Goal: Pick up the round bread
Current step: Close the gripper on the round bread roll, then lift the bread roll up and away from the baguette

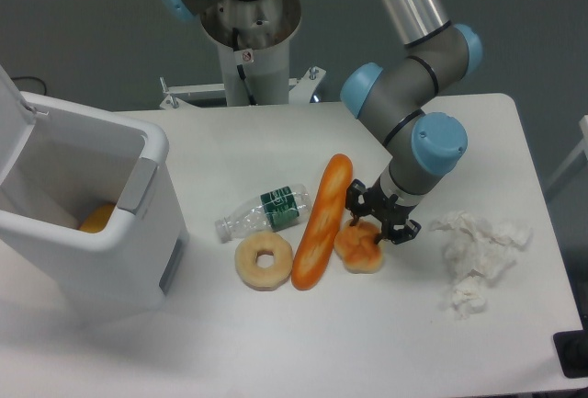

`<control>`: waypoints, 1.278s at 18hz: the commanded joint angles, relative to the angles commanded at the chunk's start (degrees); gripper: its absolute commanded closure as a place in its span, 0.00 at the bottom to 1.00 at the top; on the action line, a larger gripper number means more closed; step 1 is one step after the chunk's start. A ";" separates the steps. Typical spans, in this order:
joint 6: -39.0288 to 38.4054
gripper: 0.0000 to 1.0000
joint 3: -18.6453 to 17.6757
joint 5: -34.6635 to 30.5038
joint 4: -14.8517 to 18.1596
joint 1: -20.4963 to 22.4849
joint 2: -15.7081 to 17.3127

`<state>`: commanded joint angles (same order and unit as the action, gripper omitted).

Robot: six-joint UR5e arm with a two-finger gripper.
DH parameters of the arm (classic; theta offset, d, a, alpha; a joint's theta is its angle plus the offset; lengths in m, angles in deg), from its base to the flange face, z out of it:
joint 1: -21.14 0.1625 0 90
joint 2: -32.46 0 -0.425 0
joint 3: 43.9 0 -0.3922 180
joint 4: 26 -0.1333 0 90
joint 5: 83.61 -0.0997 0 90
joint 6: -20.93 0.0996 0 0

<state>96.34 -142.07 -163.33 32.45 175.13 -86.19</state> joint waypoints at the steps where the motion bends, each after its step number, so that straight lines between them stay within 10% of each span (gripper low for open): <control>1: -0.09 0.96 0.00 -0.09 -0.09 0.00 0.00; 23: -1.04 1.00 15.29 -6.15 5.17 2.02 3.34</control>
<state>95.30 -126.78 -169.47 37.62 177.15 -82.85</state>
